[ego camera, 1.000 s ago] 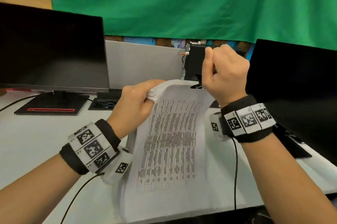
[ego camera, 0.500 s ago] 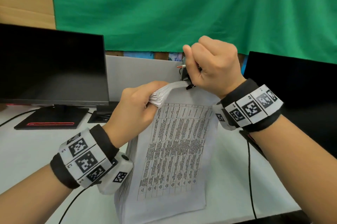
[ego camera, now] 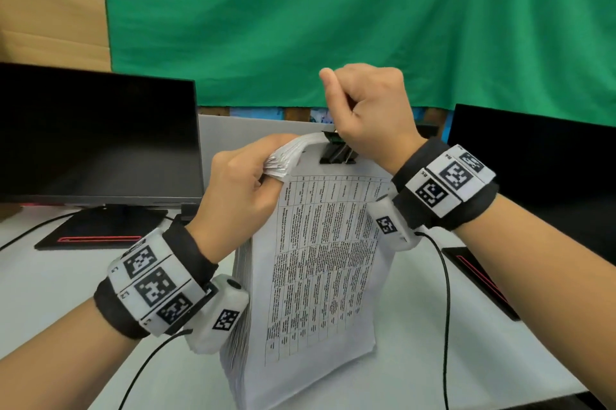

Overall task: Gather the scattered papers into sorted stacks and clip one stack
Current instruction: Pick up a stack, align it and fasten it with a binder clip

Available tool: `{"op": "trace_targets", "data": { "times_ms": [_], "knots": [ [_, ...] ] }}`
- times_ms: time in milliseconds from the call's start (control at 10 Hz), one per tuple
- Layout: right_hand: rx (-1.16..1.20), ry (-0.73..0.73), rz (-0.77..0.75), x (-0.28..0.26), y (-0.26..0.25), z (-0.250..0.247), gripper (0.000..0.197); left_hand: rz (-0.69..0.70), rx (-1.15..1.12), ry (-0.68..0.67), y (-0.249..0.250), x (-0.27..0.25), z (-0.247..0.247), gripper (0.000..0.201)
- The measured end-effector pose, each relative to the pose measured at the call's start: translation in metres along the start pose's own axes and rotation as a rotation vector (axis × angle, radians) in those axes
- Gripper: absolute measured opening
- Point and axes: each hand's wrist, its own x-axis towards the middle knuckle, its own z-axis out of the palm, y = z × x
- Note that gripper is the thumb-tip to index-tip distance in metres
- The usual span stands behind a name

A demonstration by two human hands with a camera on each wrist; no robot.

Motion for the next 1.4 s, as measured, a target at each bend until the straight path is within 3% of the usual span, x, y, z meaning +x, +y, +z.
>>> {"op": "trace_targets", "data": {
  "times_ms": [100, 200, 300, 400, 500, 600, 700, 800, 900, 1000, 1100, 1200, 1300, 1400],
  "knots": [
    [-0.005, -0.137, 0.153, 0.001, 0.001, 0.003, 0.043, -0.035, -0.019, 0.008, -0.004, 0.001, 0.002, 0.023],
    [0.080, -0.155, 0.301, -0.015, 0.014, -0.005, 0.045, -0.132, -0.081, -0.007, -0.016, 0.004, 0.000, 0.023],
    [0.209, -0.120, 0.622, -0.065, 0.036, -0.012, 0.039, -0.307, -0.181, 0.015, -0.034, 0.010, -0.008, 0.019],
    [0.587, -0.351, 1.108, -0.143, 0.031, 0.000, 0.067, -0.432, -0.292, 0.052, -0.050, 0.014, -0.016, 0.012],
    [0.951, -0.524, 1.340, -0.215, -0.004, 0.026, 0.063, -0.587, -0.420, 0.127, -0.061, 0.015, -0.018, 0.008],
    [1.062, -0.300, 1.468, -0.237, -0.038, 0.043, 0.032, -0.758, -0.398, 0.033, -0.089, 0.001, -0.009, 0.022],
    [1.126, -0.216, 1.544, -0.238, -0.048, 0.055, 0.026, -1.018, -0.266, -0.240, -0.108, -0.045, 0.001, 0.057],
    [1.032, -0.258, 1.627, -0.249, -0.039, 0.078, 0.029, -1.321, -0.301, -0.434, -0.111, -0.111, 0.010, 0.059],
    [0.721, -0.484, 1.684, -0.269, -0.037, 0.110, 0.045, -1.475, -0.253, -0.557, -0.114, -0.165, 0.021, 0.039],
    [0.343, -0.842, 1.626, -0.276, -0.045, 0.130, 0.059, -1.538, -0.007, -0.623, -0.120, -0.191, 0.032, 0.037],
    [0.193, -1.006, 1.541, -0.271, -0.047, 0.134, 0.058, -1.477, 0.201, -0.754, -0.130, -0.197, 0.034, 0.041],
    [0.151, -1.102, 1.482, -0.265, -0.049, 0.125, 0.066, -1.479, 0.187, -0.756, -0.137, -0.201, 0.032, 0.041],
    [0.215, -1.177, 1.490, -0.265, -0.042, 0.117, 0.073, -1.542, -0.025, -0.676, -0.136, -0.202, 0.024, 0.041],
    [0.204, -1.085, 1.457, -0.246, -0.027, 0.093, 0.074, -1.678, -0.372, -0.461, -0.129, -0.197, 0.008, 0.037]
  ]
}}
